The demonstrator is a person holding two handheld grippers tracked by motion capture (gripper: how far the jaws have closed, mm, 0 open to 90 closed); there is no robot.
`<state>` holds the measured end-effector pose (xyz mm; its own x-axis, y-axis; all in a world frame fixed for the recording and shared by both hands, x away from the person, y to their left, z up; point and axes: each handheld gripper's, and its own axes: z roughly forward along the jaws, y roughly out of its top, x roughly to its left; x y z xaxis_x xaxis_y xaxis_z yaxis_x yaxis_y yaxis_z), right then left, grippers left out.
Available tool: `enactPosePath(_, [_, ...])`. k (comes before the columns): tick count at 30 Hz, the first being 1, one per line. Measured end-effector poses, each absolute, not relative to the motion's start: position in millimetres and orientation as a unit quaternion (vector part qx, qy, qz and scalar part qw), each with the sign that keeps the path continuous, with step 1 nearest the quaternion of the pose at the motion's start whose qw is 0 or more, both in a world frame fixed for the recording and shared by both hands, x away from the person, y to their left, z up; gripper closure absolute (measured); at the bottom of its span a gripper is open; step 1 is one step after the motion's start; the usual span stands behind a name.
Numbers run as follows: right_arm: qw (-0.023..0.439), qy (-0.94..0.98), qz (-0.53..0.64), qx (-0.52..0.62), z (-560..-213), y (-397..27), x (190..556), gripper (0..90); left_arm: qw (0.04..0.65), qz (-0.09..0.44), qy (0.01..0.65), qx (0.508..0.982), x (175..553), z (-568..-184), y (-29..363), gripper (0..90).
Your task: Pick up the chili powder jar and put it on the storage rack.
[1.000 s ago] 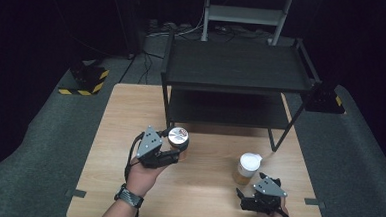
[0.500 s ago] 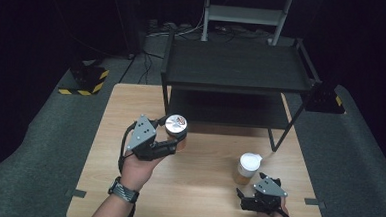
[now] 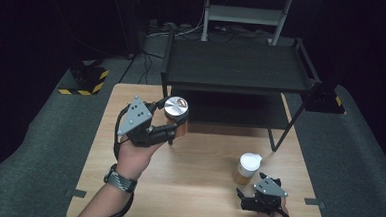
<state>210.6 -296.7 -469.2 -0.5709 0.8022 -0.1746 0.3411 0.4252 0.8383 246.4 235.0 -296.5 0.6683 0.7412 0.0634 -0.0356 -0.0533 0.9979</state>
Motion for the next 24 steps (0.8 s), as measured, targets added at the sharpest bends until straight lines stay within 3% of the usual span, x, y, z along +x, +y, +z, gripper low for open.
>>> enactPosePath(24, [0.291, 0.795, 0.393, 0.359, -468.5, -295.6, 210.7, 0.0, 0.659, 0.326, 0.270, 0.622, 269.2, -248.3, 221.8, 34.9])
